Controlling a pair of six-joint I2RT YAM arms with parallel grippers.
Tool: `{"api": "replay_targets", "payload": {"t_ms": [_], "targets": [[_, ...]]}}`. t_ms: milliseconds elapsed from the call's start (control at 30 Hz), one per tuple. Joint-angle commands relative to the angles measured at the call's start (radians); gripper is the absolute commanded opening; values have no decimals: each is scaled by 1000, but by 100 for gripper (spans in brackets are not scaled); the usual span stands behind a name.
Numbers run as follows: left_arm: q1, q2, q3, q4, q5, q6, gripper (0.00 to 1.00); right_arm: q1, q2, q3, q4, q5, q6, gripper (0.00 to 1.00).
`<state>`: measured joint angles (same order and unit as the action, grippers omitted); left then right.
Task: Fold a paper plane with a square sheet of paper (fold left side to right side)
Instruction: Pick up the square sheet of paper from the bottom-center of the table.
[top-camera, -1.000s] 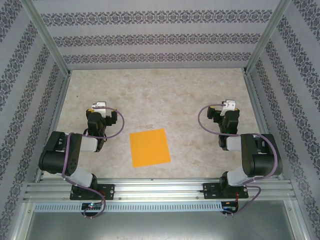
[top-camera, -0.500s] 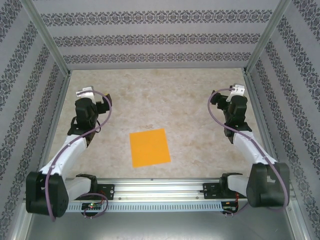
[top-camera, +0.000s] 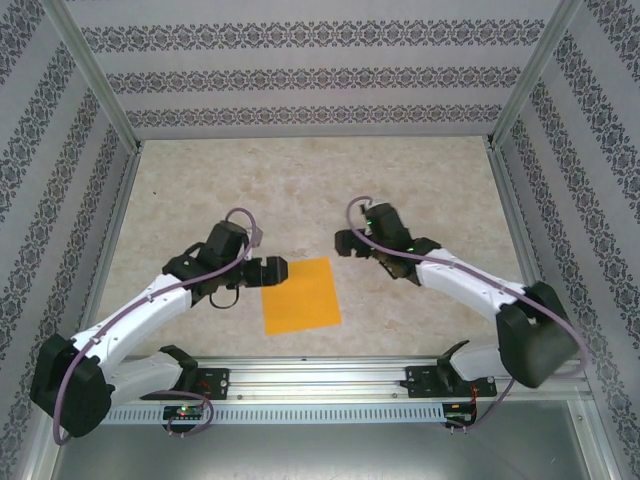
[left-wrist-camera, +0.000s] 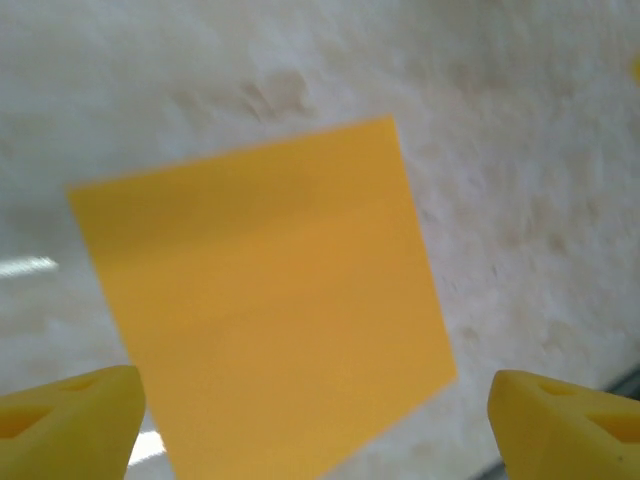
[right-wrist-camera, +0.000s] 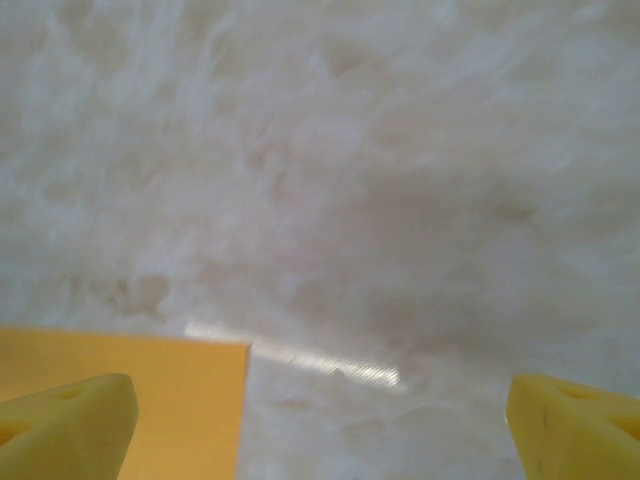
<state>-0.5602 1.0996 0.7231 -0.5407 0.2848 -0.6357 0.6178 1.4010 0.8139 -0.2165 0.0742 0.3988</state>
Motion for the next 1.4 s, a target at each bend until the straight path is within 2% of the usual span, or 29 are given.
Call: {"api": "replay_targets", "payload": {"t_ms": [0,233,700,1000,1367], "targets": [[-51,-7,-56,-28,97,-114,84,67,93,62,-59,-6,37,92],[-123,65,-155,158,229,-204,82,113,246,151,-58,-44,21,90],[-161,227,-162,221,221,-212,82,187,450,305,-117,-71,10,91],[-161,256,-169,209,203,-208,82,207,483,306,-163,-100,5,93],[-161,293,-192,243,179,-228,77,237,449,291,-214,-226,-17,86]]}}
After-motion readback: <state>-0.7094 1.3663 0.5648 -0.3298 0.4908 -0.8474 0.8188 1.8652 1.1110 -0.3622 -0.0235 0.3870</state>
